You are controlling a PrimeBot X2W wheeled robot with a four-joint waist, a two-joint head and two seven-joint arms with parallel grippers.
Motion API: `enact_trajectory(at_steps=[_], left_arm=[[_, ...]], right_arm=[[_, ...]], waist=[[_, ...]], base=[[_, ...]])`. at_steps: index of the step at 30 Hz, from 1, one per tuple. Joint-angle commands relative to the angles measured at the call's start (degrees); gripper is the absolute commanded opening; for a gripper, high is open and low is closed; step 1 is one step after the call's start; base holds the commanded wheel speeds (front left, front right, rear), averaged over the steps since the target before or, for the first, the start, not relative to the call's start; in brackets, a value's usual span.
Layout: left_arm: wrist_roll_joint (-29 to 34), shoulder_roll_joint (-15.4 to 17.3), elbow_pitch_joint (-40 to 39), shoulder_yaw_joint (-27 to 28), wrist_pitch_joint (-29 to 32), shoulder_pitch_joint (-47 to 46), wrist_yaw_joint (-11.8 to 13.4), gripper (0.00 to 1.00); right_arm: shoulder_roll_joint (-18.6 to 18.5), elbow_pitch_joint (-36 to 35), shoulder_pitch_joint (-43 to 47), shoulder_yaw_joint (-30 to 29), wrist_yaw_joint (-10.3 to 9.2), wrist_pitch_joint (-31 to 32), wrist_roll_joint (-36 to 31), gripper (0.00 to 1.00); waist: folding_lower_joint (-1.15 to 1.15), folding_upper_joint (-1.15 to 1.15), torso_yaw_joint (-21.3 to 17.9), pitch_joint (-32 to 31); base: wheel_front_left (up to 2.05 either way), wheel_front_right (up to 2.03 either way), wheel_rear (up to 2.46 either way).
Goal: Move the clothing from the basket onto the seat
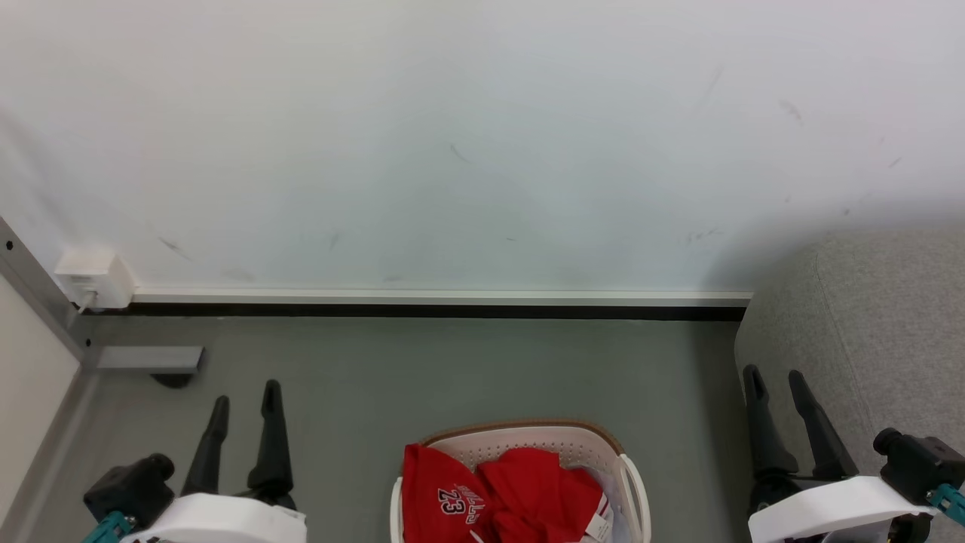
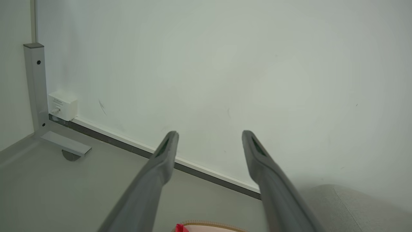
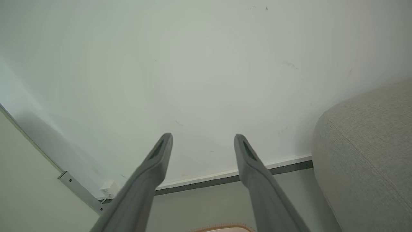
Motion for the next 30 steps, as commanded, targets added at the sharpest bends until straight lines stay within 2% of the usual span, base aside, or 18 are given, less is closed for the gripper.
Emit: enact_trajectory(at_steps=[1, 30], left_arm=[[2.3, 0.5, -0.3, -0.1, -0.8, -0.1, 0.4, 1.00], [15.3, 0.6, -0.7, 0.0, -4.5, 1.0, 1.4, 1.00]], right_arm=[[-0.2, -0.1, -1.2, -0.1, -0.08, -0.7, -1.9, 1.00], [0.1, 1.7, -1.9, 0.8, -0.11, -4.4, -14.6, 1.00]], waist=[[0.00, 0.00, 0.0, 0.0], [0.00, 0.00, 0.0, -0.2]], base=[[0.00, 0.00, 0.00], [0.00, 0.00, 0.00]])
